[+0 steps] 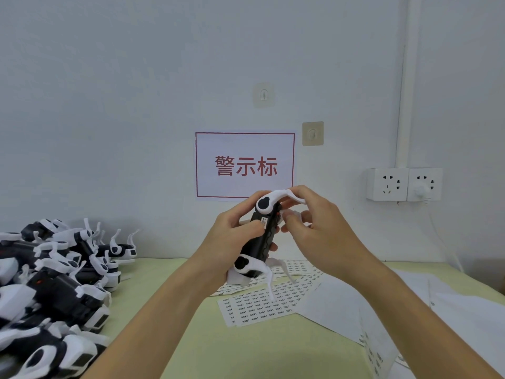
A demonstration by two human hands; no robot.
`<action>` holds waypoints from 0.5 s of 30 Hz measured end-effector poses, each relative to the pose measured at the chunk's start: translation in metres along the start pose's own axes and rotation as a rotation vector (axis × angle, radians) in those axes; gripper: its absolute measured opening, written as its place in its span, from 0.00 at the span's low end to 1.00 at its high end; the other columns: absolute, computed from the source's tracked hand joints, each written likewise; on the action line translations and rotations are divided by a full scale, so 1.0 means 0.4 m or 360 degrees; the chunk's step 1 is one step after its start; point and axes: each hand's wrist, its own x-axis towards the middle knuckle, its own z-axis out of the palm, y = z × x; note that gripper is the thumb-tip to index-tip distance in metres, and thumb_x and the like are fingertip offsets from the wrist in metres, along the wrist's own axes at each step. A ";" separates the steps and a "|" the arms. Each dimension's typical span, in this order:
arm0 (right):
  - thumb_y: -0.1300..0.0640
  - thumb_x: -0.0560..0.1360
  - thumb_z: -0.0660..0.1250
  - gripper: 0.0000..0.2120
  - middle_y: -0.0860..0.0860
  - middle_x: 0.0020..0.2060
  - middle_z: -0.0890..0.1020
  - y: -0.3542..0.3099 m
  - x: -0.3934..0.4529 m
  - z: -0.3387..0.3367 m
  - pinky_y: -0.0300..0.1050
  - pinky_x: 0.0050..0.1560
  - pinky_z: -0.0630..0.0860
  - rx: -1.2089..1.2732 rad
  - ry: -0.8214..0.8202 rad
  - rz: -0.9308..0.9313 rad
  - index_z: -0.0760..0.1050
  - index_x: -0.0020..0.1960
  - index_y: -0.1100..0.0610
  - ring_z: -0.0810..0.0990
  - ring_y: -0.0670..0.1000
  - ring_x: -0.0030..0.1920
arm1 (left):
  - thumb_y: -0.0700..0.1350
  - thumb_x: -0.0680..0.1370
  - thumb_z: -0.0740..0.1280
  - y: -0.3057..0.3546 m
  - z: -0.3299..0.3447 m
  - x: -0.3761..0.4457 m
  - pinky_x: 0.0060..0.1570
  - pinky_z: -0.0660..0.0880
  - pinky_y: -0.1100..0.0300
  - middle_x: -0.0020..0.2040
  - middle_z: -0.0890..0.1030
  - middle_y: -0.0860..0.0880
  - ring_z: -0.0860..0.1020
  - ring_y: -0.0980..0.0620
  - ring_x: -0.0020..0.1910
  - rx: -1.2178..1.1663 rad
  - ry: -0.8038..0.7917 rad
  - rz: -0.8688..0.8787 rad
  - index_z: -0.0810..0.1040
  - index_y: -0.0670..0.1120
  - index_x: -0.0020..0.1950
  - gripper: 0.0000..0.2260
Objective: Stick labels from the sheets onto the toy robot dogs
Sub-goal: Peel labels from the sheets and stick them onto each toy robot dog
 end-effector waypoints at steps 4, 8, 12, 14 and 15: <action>0.50 0.77 0.64 0.05 0.34 0.47 0.80 0.004 0.000 -0.013 0.34 0.41 0.76 0.0082 -0.0020 0.0079 0.74 0.51 0.39 0.82 0.42 0.46 | 0.32 0.78 0.60 -0.002 -0.001 0.001 0.42 0.80 0.55 0.49 0.84 0.43 0.83 0.44 0.42 0.0020 0.0018 0.0000 0.77 0.60 0.67 0.26; 0.31 0.66 0.66 0.17 0.40 0.45 0.82 0.015 0.006 -0.023 0.48 0.44 0.83 0.0183 -0.0054 0.0279 0.73 0.47 0.41 0.84 0.46 0.44 | 0.34 0.79 0.63 -0.005 0.007 -0.004 0.46 0.80 0.59 0.51 0.86 0.48 0.85 0.47 0.45 0.0266 0.0027 0.0009 0.71 0.65 0.72 0.30; 0.34 0.70 0.69 0.15 0.38 0.44 0.83 0.025 0.002 -0.022 0.41 0.38 0.79 0.0262 -0.0183 0.0412 0.72 0.54 0.36 0.85 0.44 0.43 | 0.38 0.77 0.67 -0.013 0.016 -0.006 0.48 0.81 0.59 0.49 0.86 0.53 0.85 0.50 0.47 0.0399 0.0036 -0.0001 0.56 0.69 0.76 0.37; 0.34 0.71 0.67 0.15 0.38 0.44 0.84 0.029 0.000 -0.021 0.40 0.42 0.76 0.0263 -0.0265 0.0462 0.73 0.56 0.34 0.85 0.43 0.42 | 0.39 0.77 0.68 -0.017 0.013 -0.006 0.50 0.81 0.57 0.50 0.86 0.52 0.85 0.51 0.48 0.0432 0.0043 -0.0005 0.56 0.67 0.76 0.37; 0.34 0.71 0.67 0.14 0.38 0.44 0.85 0.028 0.000 -0.019 0.40 0.42 0.76 0.0269 -0.0276 0.0477 0.74 0.56 0.35 0.84 0.43 0.42 | 0.40 0.77 0.68 -0.019 0.010 -0.006 0.50 0.82 0.56 0.50 0.86 0.52 0.85 0.51 0.48 0.0432 0.0047 -0.0017 0.56 0.66 0.76 0.36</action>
